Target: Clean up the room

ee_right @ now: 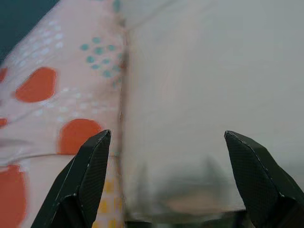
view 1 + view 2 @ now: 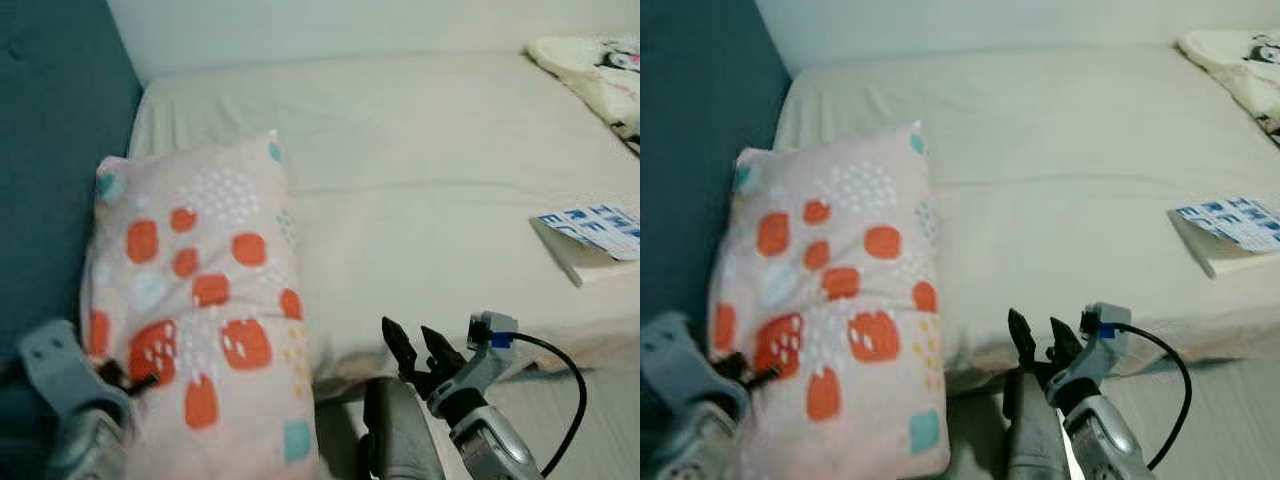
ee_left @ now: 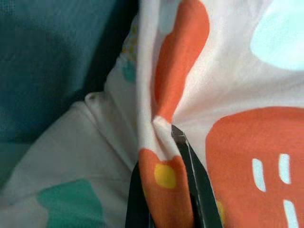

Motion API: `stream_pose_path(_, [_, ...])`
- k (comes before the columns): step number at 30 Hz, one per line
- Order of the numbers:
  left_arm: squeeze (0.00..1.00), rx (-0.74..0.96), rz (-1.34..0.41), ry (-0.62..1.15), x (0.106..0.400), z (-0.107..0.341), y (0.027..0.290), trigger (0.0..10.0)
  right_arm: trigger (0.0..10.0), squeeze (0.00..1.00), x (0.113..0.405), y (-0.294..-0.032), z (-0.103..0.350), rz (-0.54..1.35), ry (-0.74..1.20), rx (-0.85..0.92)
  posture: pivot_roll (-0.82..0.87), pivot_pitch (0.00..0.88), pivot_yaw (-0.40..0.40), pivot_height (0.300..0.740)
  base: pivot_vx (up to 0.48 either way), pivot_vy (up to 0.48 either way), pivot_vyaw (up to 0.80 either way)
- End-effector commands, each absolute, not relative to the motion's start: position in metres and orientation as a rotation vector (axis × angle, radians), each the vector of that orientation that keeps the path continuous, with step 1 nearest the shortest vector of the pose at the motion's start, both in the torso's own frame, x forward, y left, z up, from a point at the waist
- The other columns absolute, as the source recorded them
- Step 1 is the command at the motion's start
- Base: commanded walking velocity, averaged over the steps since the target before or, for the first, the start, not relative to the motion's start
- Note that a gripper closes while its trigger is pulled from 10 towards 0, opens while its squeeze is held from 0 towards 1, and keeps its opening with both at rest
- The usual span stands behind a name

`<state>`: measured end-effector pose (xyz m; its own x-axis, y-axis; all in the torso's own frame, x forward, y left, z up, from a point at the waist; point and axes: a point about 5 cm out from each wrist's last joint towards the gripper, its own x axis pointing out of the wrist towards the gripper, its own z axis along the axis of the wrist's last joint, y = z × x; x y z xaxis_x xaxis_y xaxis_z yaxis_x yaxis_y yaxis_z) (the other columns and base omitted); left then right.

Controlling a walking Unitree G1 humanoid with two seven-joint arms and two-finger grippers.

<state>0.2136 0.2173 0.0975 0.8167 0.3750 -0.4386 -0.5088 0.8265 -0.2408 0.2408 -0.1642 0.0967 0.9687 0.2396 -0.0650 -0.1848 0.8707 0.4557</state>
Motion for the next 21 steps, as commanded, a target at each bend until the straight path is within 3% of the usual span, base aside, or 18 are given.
stream_pose_path(1, [0.0, -0.371, 0.472, 0.491, 0.205, 0.083, 0.207, 4.0, 10.0, 0.0, 0.235, -0.169, 0.09, 0.2, 0.153, 0.452, 0.06, 0.299, -0.01, 0.598, 0.0, 0.0, 0.0])
stream_pose_path(2, [0.0, -0.379, 0.462, 0.525, 0.204, 0.08, 0.203, 8.6, 10.0, 0.0, 0.235, -0.169, 0.09, 0.2, 0.151, 0.452, 0.06, 0.296, -0.01, 0.598, 0.0, 0.0, 0.0])
stream_pose_path(3, [0.0, -0.379, 0.462, 0.525, 0.204, 0.08, 0.203, 8.6, 10.0, 0.0, 0.235, -0.169, 0.09, 0.2, 0.151, 0.452, 0.06, 0.296, -0.01, 0.598, 0.0, 0.0, 0.0])
stream_pose_path(4, [0.41, -0.393, 0.442, 0.551, 0.204, 0.078, 0.199, 10.0, 10.0, 0.0, 0.235, -0.17, 0.09, 0.197, 0.15, 0.45, 0.06, 0.294, -0.009, 0.598, 0.0, 0.0, 0.0])
stream_pose_path(5, [0.41, -0.393, 0.442, 0.551, 0.204, 0.078, 0.199, 10.0, 10.0, 0.0, 0.235, -0.17, 0.09, 0.197, 0.15, 0.45, 0.06, 0.294, -0.009, 0.598, 0.0, 0.0, 0.0])
stream_pose_path(6, [0.89, -0.441, 0.394, 0.542, 0.208, 0.079, 0.194, 10.0, 10.0, 0.0, 0.235, -0.171, 0.09, 0.195, 0.148, 0.449, 0.06, 0.292, -0.008, 0.598, 0.0, 0.0, 0.0])
stream_pose_path(7, [1.0, -0.527, 0.297, 0.474, 0.219, 0.089, 0.183, 10.0, 10.0, 0.0, 0.235, -0.171, 0.09, 0.193, 0.147, 0.449, 0.06, 0.292, -0.008, 0.598, 0.0, 0.0, 0.0])
stream_pose_path(8, [1.0, -0.527, 0.297, 0.474, 0.219, 0.089, 0.183, 10.0, 10.0, 0.0, 0.235, -0.171, 0.09, 0.193, 0.147, 0.449, 0.06, 0.292, -0.008, 0.598, 0.0, 0.0, 0.0])
stream_pose_path(10, [1.0, -0.609, 0.085, 0.322, 0.236, 0.116, 0.164, 10.0, 10.0, 0.0, 0.237, -0.17, 0.09, 0.194, 0.143, 0.451, 0.06, 0.288, -0.008, 0.598, 0.0, 0.0, 0.0])
stream_pose_path(13, [1.0, -0.631, -0.034, 0.238, 0.244, 0.132, 0.153, 10.0, 10.0, 0.0, 0.238, -0.168, 0.09, 0.196, 0.141, 0.452, 0.06, 0.285, -0.01, 0.598, 0.0, 0.0, 0.0])
stream_pose_path(21, [1.0, -0.541, -0.21, 0.082, 0.259, 0.164, 0.145, 10.0, 10.0, 0.0, 0.243, -0.167, 0.092, 0.206, 0.128, 0.458, 0.06, 0.264, -0.015, 0.598, 0.0, 0.0, 0.0])
